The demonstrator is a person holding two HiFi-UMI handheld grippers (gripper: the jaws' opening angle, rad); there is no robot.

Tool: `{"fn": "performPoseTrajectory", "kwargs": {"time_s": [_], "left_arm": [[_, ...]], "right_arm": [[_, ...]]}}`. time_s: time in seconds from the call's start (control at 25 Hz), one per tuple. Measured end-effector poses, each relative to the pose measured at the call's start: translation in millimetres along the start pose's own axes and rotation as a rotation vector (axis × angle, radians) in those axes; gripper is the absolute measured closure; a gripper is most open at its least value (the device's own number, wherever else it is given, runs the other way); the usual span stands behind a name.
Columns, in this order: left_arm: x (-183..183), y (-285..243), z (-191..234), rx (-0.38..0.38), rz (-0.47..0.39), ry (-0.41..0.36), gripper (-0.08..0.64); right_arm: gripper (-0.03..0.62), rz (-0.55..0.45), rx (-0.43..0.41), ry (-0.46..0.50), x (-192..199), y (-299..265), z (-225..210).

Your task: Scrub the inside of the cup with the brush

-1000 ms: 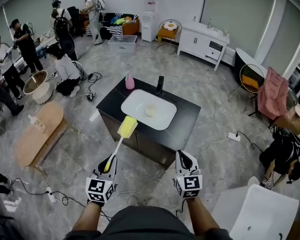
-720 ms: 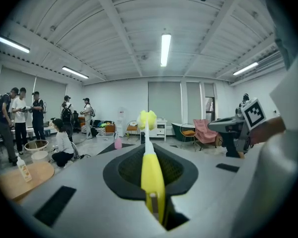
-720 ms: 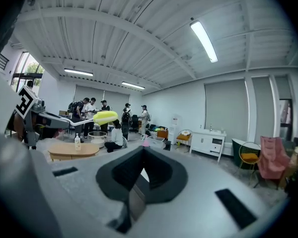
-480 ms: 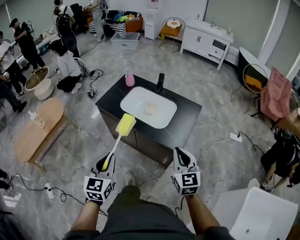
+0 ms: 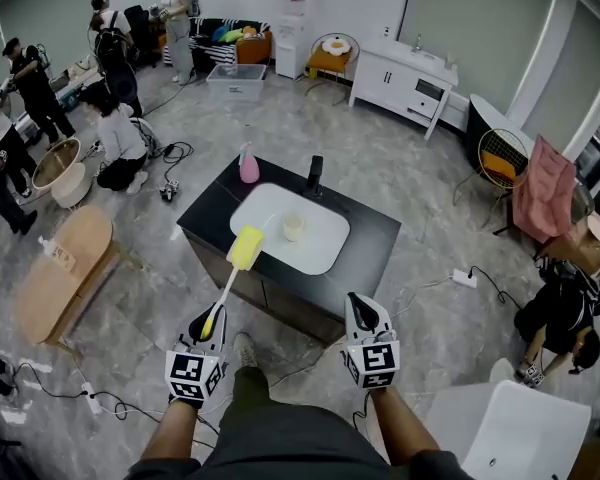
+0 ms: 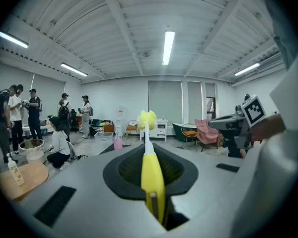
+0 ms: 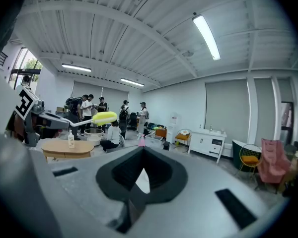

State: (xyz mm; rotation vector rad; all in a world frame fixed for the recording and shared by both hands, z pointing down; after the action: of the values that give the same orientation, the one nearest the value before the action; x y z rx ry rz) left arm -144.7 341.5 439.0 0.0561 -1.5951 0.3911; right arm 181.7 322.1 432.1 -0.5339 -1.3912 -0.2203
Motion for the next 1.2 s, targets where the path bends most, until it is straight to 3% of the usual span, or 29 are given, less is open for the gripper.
{"fn": "performPoseTrajectory", "kwargs": {"time_s": [0.44,0.76,0.96,1.2], "left_arm": [[-18,-149,94,0.102,0.057,-0.002,0.526],[-37,-233,142,0.221,0.076,-0.056,0.526],[-32,-261,153,0.229,0.105,-0.048,0.526],[-42,-274,143,0.174,0.119,-0.043,0.526]], "right_arm": [[0.591,0.072,0.056,-0.008,-31,-153,-28],[0.591,0.091,0.110,-0.035,-52,-234,-37],[0.591,0.106,0.107,-0.040,-46,-257,-48],[0.586,0.139,0.043,-0.041,-37,-272,-82]]}}
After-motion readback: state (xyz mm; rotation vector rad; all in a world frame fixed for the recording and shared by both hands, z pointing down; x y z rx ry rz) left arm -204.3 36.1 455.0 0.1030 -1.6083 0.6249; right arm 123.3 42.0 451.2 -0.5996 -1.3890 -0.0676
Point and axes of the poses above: the fingertips, and each gripper's own axes: y backward along the fingers, z to its left, x out of its underside, the point moved 8 cm from there along y, backward along the fingers, and after that the axes turned 7 degrees about -x, right-handed, at the moved point
